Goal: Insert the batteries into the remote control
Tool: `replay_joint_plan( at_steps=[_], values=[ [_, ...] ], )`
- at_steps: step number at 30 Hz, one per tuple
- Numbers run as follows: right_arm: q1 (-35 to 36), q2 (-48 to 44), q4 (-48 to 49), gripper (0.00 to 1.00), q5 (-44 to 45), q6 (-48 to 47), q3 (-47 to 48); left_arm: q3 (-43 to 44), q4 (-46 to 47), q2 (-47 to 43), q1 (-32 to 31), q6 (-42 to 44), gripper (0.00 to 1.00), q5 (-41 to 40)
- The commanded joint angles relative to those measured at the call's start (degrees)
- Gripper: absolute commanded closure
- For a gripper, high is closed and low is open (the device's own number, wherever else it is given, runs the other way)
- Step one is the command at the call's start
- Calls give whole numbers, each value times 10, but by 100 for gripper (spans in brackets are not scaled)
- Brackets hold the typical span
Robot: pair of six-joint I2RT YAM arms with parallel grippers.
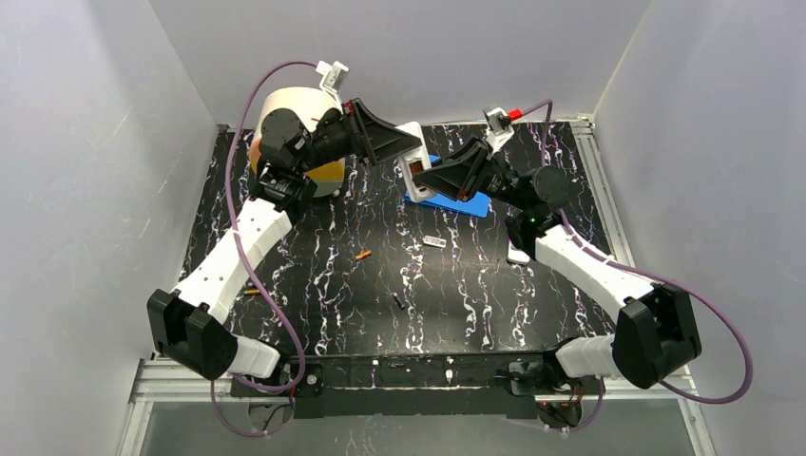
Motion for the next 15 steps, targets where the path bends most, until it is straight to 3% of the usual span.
replay_joint_plan(
  at_steps=[1, 4, 9, 10, 13, 15],
  values=[
    [4, -1, 67, 84, 8, 41, 28, -6, 59, -5, -1, -22, 52, -11],
    [4, 3, 56, 80, -4, 41, 33, -11, 60, -6, -1, -23, 59, -13],
    [4, 4, 31, 71, -6, 42, 39, -9, 60, 0, -1, -16, 98, 6],
    [4, 4, 19, 68, -6, 42, 42, -10, 60, 0, -1, -14, 100, 10],
    [3, -1, -54, 38, 6, 23, 51, -17, 59, -4, -1, -2, 100, 12],
    [3, -11, -123, 26, 27, -4, 57, -24, 59, -9, 1, 12, 100, 11]
  ],
)
